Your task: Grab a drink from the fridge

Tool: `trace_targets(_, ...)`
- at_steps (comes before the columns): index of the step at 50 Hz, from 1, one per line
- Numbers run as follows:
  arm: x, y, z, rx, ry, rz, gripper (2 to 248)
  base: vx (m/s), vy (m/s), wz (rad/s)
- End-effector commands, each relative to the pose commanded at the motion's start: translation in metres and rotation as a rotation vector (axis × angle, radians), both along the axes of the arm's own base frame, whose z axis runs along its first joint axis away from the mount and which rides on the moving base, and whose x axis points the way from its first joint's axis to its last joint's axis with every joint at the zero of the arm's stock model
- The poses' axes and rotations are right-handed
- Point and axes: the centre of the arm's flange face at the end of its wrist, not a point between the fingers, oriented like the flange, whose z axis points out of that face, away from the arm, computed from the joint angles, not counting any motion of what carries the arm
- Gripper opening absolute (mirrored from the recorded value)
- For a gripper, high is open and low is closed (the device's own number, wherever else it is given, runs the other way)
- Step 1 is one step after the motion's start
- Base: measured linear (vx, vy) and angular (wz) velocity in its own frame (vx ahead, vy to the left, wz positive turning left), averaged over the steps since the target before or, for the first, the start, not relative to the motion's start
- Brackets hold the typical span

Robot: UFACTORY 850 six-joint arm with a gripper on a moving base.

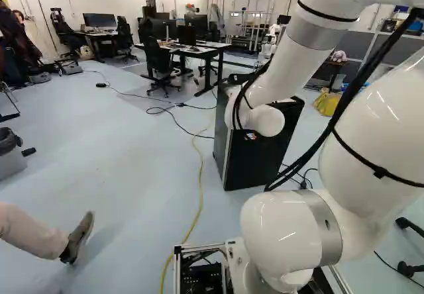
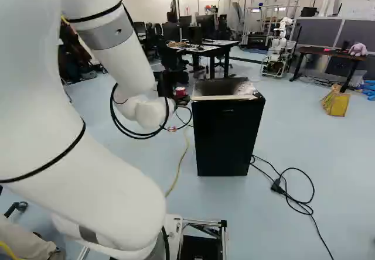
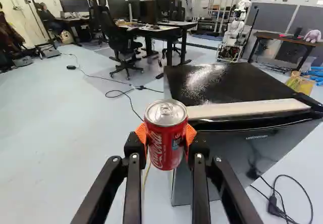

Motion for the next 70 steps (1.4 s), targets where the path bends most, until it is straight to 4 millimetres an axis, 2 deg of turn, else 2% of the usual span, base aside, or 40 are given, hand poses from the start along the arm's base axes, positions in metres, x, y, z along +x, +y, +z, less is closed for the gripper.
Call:
trace_targets(17, -0.038, 0.008, -0.013, 0.000, 0.010, 0.021, 93, 0.000, 0.000, 0.000)
trace_targets(34, -0.063, 0.013, -0.022, 0.000, 0.017, 0.036, 93, 0.000, 0.000, 0.000)
trace_targets(51, -0.076, 0.015, -0.028, 0.000, 0.020, 0.043, 93, 0.000, 0.000, 0.000)
trace_targets(70, -0.078, 0.015, -0.029, 0.000, 0.021, 0.045, 93, 0.000, 0.000, 0.000)
